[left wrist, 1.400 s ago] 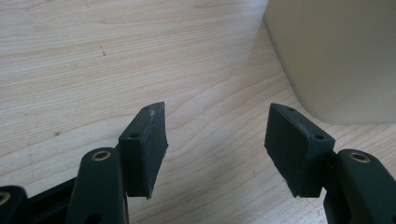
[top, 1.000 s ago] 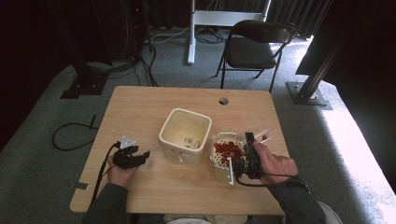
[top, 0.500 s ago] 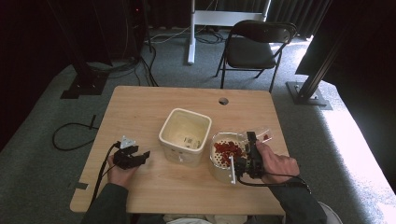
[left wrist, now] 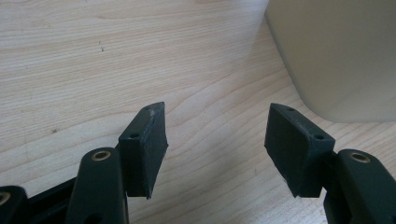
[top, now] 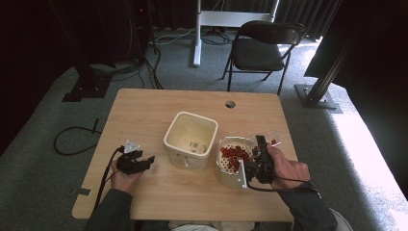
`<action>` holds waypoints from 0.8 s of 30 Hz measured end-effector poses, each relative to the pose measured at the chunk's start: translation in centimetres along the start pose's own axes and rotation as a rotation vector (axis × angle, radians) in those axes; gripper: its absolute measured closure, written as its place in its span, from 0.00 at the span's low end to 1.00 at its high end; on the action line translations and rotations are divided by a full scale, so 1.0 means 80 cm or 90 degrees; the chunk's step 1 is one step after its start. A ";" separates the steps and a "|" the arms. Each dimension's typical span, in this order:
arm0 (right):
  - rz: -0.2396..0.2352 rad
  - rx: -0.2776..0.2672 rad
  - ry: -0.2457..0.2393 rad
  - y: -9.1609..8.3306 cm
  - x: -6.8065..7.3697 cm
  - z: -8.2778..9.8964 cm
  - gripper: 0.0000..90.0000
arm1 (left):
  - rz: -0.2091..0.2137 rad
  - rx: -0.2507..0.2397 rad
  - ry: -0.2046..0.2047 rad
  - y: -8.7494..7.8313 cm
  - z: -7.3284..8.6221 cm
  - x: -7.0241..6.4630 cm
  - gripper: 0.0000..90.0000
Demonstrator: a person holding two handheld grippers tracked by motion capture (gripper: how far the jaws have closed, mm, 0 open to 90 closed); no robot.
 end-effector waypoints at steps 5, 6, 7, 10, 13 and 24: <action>0.000 0.000 0.061 0.001 -0.006 0.005 0.40 | 0.001 -0.001 -0.001 0.000 0.000 0.000 0.44; -0.017 -0.019 0.071 0.000 -0.005 0.004 0.40 | 0.000 0.000 0.000 0.000 0.000 0.000 0.44; -0.024 -0.022 0.060 -0.001 -0.001 0.002 0.40 | -0.001 0.002 0.001 0.001 0.001 0.001 0.44; -0.026 -0.026 0.101 0.001 -0.004 0.002 0.40 | -0.001 0.001 0.002 0.001 0.001 0.000 0.44; -0.035 -0.047 0.180 0.001 -0.011 0.003 0.39 | -0.001 0.001 0.004 0.000 0.000 0.000 0.44; -0.099 -0.149 0.447 0.007 -0.045 0.027 0.38 | -0.001 0.000 0.004 0.000 0.000 0.000 0.44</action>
Point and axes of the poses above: each handheld gripper's, and its own axes: y roughly forward along the jaws, z roughly out of its underside, x roughly to its left, the point moved 3 cm from there along y, roughly forward along the jaws, and after that the axes turned 2 degrees about -z, right-handed, at the moved point
